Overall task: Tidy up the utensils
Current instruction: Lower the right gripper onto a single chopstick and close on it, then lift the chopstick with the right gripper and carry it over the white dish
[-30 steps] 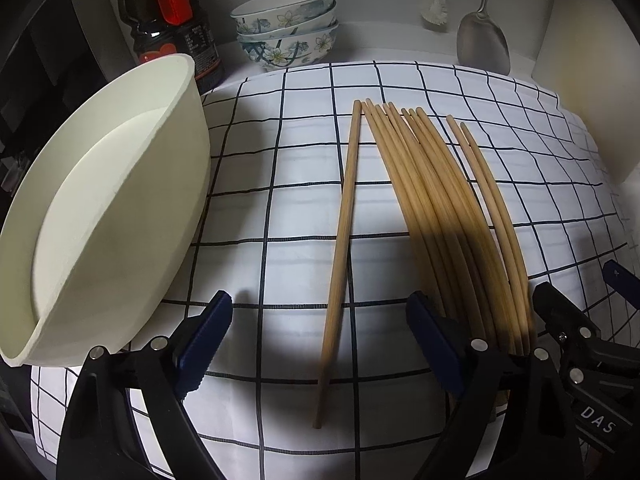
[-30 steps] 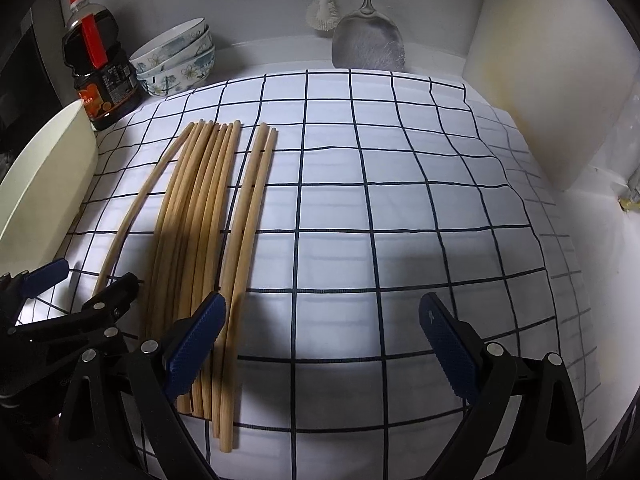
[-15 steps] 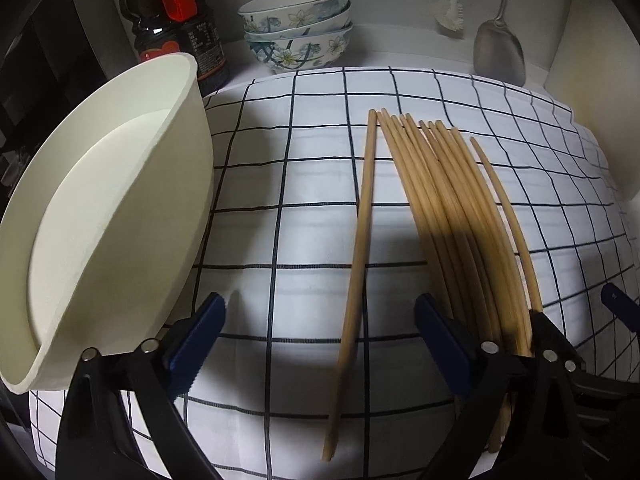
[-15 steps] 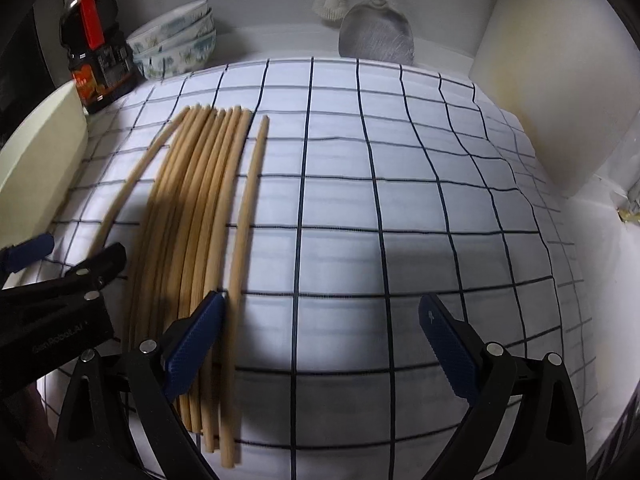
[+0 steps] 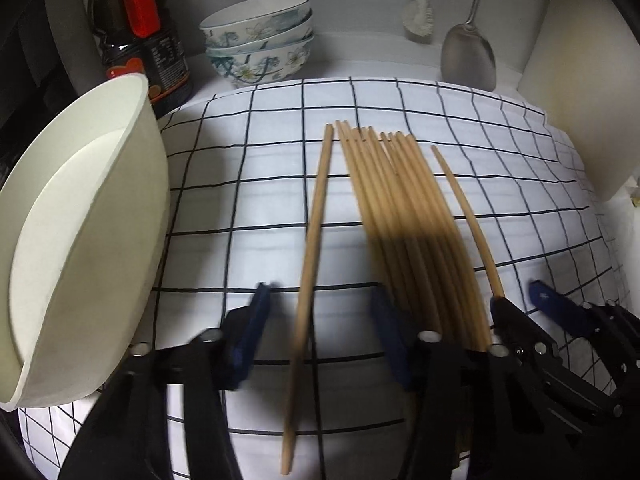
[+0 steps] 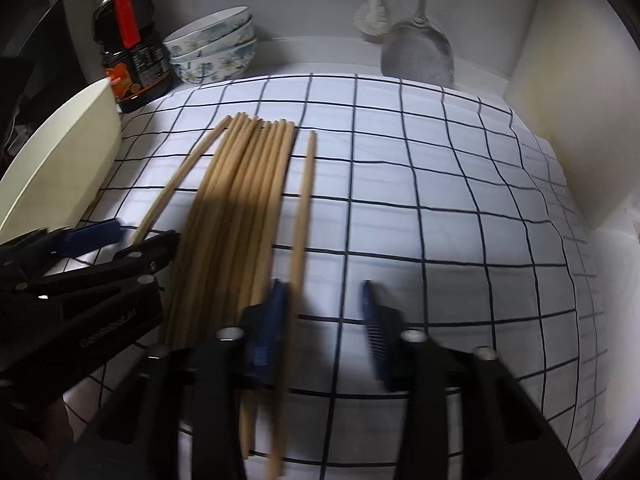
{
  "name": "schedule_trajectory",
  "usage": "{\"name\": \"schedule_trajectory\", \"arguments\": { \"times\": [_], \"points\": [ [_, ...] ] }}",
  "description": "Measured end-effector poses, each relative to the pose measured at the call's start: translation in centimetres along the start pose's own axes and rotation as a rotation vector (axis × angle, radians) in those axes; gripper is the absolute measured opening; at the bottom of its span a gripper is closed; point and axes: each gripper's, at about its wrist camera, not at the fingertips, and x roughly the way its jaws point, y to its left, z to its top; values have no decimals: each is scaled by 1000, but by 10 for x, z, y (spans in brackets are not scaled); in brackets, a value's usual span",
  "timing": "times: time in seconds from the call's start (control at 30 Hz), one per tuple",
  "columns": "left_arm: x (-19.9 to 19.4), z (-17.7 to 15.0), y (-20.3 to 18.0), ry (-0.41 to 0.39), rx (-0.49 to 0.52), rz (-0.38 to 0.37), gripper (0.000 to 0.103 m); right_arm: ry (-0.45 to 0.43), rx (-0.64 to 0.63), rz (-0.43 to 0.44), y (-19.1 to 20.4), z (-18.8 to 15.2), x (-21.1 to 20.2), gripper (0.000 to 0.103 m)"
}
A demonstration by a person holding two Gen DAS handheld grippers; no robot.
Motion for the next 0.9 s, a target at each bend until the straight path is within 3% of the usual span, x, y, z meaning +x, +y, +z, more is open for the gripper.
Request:
{"name": "schedule_trajectory", "arguments": {
  "times": [0.07, 0.13, 0.43, 0.9],
  "points": [
    [-1, 0, -3, -3, 2, -4, 15, 0, -12, -6, 2, 1, 0, 6],
    [-2, 0, -6, -2, 11, -5, 7, 0, -11, -4, 1, 0, -1, 6],
    [-14, -3, -3, 9, 24, -47, 7, 30, 69, 71, -14, -1, -7, 6],
    [-88, 14, 26, -64, -3, -84, 7, -43, 72, 110, -6, 23, -71, 6]
  ]
}}
